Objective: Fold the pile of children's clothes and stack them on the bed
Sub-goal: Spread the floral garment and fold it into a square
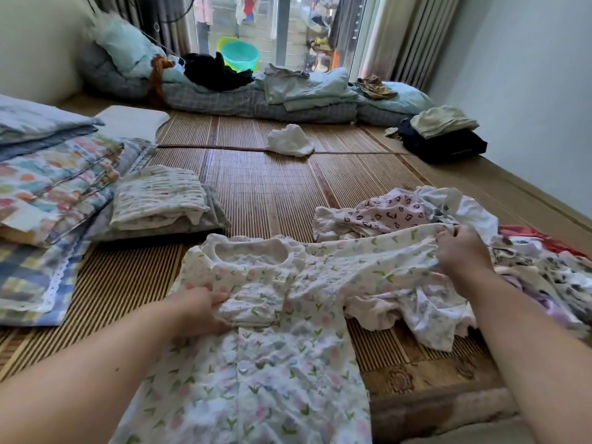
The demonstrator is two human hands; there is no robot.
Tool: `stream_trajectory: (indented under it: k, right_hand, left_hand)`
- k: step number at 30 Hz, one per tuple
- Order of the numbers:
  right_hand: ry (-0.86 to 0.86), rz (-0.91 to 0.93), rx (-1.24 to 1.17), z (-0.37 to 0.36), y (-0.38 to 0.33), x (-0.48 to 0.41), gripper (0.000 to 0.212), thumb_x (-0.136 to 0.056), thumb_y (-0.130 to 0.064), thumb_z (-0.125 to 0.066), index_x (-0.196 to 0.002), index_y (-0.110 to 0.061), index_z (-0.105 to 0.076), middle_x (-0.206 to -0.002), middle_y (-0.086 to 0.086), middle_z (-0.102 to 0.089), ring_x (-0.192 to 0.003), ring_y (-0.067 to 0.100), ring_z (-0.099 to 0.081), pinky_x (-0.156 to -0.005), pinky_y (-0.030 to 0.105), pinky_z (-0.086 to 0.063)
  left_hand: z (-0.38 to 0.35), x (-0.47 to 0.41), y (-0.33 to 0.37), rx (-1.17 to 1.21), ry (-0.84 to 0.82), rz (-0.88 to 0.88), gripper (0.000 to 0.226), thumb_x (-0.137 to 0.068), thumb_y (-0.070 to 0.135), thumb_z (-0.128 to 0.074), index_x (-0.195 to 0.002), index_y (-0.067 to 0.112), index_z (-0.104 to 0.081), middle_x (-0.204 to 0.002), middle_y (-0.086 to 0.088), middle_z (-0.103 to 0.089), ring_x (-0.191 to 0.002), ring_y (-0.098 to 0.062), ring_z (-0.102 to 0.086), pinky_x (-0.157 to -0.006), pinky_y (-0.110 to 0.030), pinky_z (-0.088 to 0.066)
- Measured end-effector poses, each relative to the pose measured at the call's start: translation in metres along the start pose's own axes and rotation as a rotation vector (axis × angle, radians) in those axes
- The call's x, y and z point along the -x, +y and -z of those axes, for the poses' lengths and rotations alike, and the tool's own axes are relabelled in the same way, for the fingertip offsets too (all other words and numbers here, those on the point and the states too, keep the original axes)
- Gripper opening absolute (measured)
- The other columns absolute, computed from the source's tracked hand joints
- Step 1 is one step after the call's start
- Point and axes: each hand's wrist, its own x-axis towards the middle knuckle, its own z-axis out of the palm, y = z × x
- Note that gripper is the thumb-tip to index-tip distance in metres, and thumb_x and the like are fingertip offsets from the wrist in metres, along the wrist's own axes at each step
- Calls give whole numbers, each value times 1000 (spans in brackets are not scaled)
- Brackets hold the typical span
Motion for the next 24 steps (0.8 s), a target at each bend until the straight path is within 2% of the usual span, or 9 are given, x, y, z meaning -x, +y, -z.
stream_trajectory:
  k: [4, 7, 9, 12, 16, 18, 20, 22, 24]
  right_hand:
    - [-6, 35, 68, -4, -9, 4, 25, -99, -31, -44, -104, -8, -52, -100, 14, -58, -93, 33, -56, -81, 43, -45]
    - [-79, 92, -22, -21, -30, 22, 24, -100, -31, -43, -103, -9, -51, -94, 14, -58, -80, 29, -57, -67, 38, -48]
    - [-221, 157, -126, -43, -54, 45, 20, -101, -30, -43, -95, -12, -49, -88, 13, -56, -69, 24, -54, -58, 36, -48]
    - [-570, 170, -239, -85, -86, 84, 19, -100, -30, -45, -101, -12, -50, -94, 14, -61, -76, 28, -62, -68, 45, -55]
    - [-1041, 42, -347, -135, -98, 114, 19, -101, -31, -45, -114, -17, -47, -110, 5, -65, -82, 26, -70, -66, 32, -48]
    - [-957, 20, -425, -150, -88, 105, 23, -101, -26, -45, -121, -16, -47, -112, 3, -66, -84, 22, -71, -70, 32, -46]
    - [-709, 49, -384, -157, -72, 84, 23, -99, -20, -50, -120, -13, -51, -110, 7, -67, -86, 22, -70, -69, 31, -48]
    - [-476, 176, -183, -159, -58, 61, 20, -95, -15, -54, -115, -14, -58, -110, 9, -66, -88, 22, -65, -67, 30, -50]
    - [-425, 295, 83, -161, -49, 40, 30, -91, -15, -60, -121, -15, -59, -115, 6, -65, -90, 17, -59, -65, 26, -45]
  left_hand:
    - [0, -2, -1, 25, -14, 24, 82, -74, 65, -63, -146, 46, -28, -158, 0, -25, -143, -27, -23, -119, -40, -18]
    - [2, -2, 0, 20, -36, 38, 79, -75, 65, -63, -145, 47, -30, -156, 1, -29, -141, -26, -29, -118, -39, -23]
    - [4, -1, 2, 19, -52, 41, 78, -76, 63, -64, -145, 47, -30, -156, 0, -29, -140, -27, -31, -117, -38, -25]
    - [6, -2, 1, 53, -60, 63, 80, -74, 64, -66, -144, 48, -31, -157, -2, -27, -140, -29, -31, -116, -38, -26]
    - [4, -1, -3, 114, -16, 24, 58, -87, 51, -59, -141, 42, -40, -154, -1, -32, -137, -27, -36, -113, -33, -29]
    - [5, 2, -8, 290, 98, -6, 35, -96, 29, -52, -130, 28, -56, -136, -2, -53, -120, -23, -53, -96, -30, -43]
    - [10, 2, -17, 452, 299, 46, 23, -98, 17, -46, -114, 22, -62, -115, -2, -64, -98, -20, -60, -77, -29, -47]
    - [17, -5, -29, 514, 528, 110, 22, -97, 18, -44, -111, 21, -61, -113, -5, -61, -95, -20, -57, -78, -33, -47]
    - [25, -18, -36, 437, 650, 139, 33, -93, 25, -49, -124, 20, -54, -123, -10, -53, -108, -26, -51, -90, -38, -44]
